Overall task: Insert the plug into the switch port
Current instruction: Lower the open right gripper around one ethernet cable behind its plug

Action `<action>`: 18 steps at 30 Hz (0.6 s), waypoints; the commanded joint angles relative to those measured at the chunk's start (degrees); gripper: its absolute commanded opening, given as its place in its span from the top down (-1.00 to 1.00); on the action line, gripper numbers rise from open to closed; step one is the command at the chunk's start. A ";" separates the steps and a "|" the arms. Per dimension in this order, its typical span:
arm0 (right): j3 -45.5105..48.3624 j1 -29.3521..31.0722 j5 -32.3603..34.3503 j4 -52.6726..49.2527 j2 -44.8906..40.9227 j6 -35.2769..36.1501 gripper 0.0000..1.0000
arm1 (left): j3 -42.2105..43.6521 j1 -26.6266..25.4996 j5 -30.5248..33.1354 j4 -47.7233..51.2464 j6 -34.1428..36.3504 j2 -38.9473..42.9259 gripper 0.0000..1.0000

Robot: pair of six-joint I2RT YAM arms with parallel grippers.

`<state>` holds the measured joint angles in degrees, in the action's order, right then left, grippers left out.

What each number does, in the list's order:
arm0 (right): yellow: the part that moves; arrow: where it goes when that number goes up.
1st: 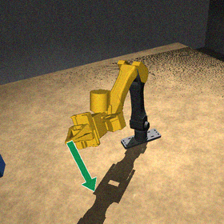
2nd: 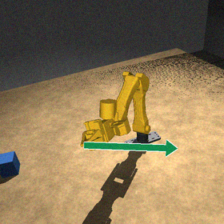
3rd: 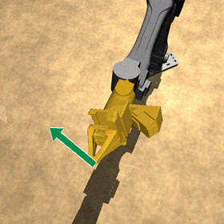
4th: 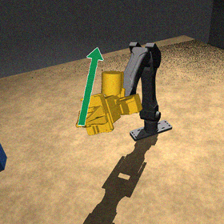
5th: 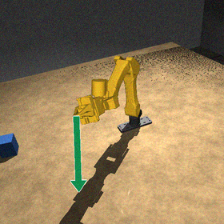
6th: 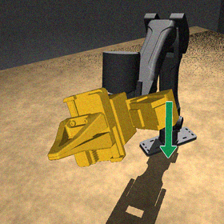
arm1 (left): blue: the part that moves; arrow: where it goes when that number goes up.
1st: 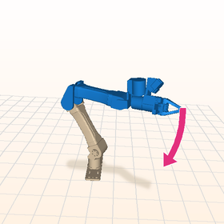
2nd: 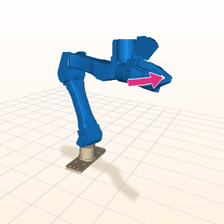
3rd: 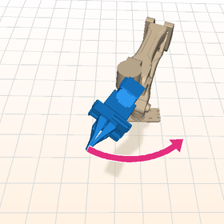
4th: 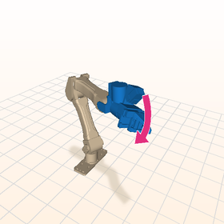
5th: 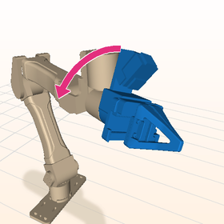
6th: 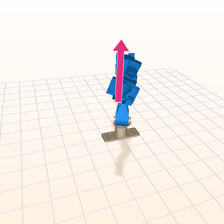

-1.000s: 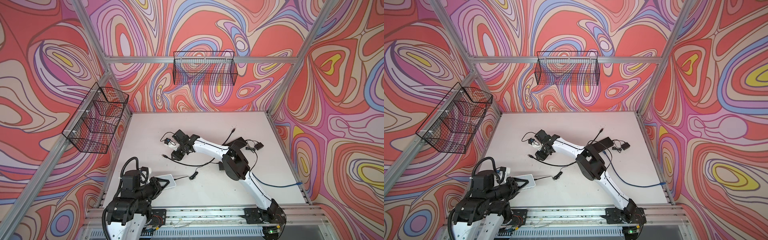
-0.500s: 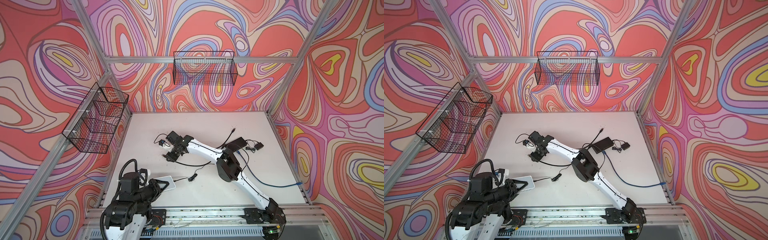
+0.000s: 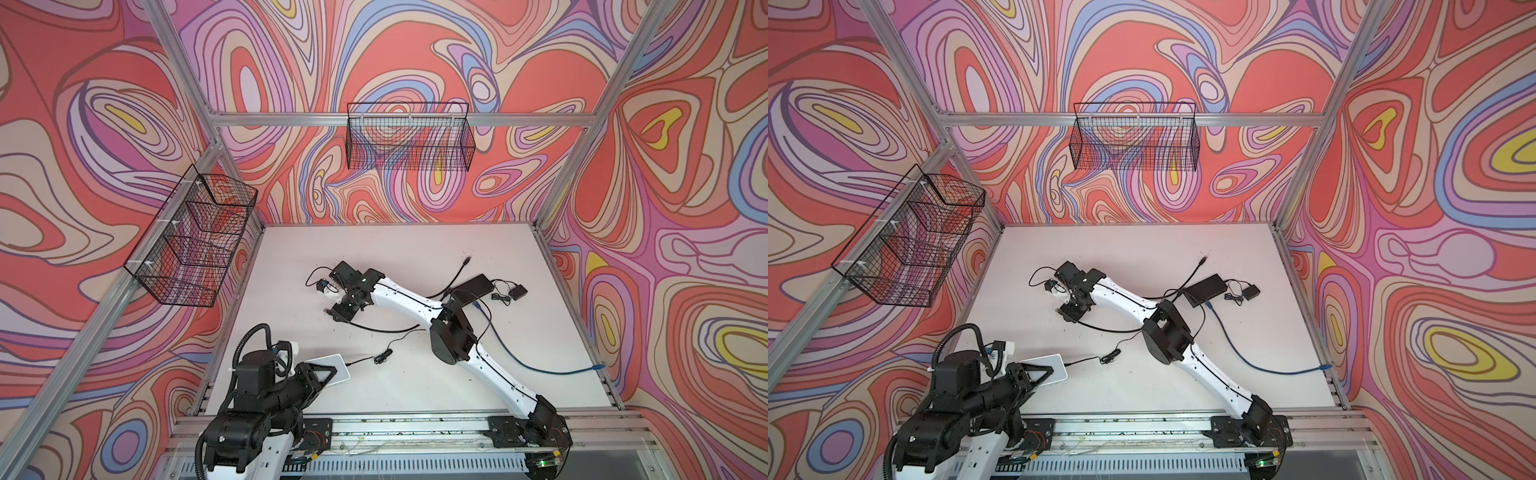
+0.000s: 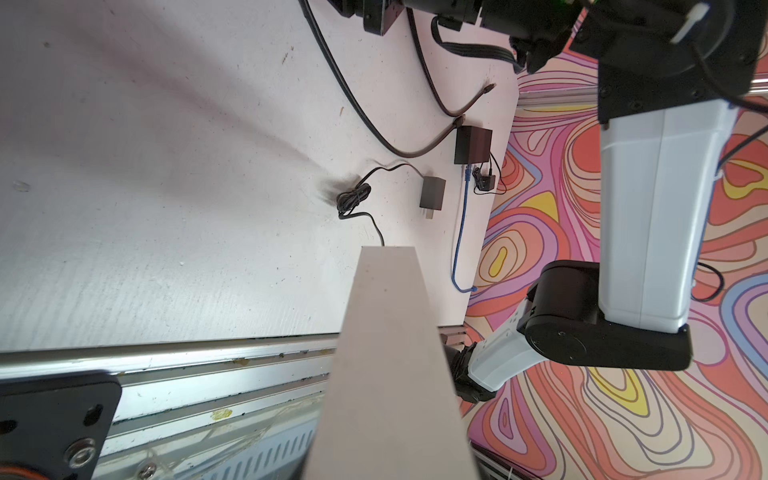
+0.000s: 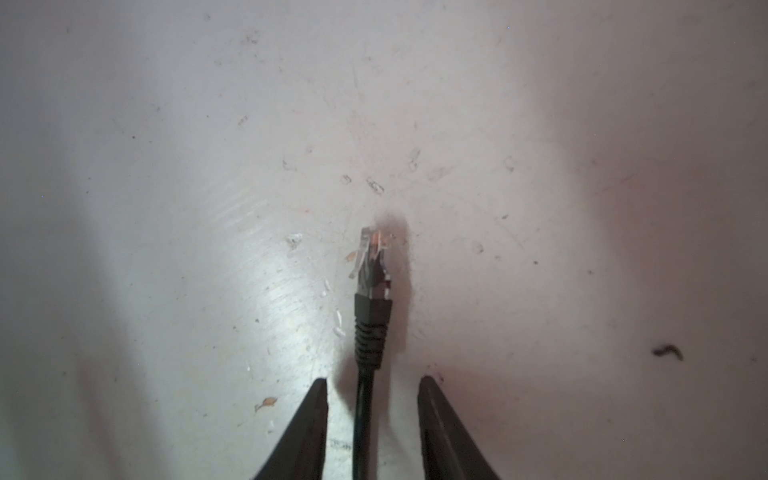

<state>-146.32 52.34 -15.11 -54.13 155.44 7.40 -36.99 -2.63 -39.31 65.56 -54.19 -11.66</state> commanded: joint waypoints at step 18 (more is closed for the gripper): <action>0.34 1.73 5.40 -3.73 1.39 1.25 0.26 | -3.00 0.30 -0.32 3.31 -0.21 6.36 0.72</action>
<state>-145.40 53.67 -10.63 -54.08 154.85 8.51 -38.50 -2.63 -39.55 66.52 -54.13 -7.29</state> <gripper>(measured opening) 0.371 0.255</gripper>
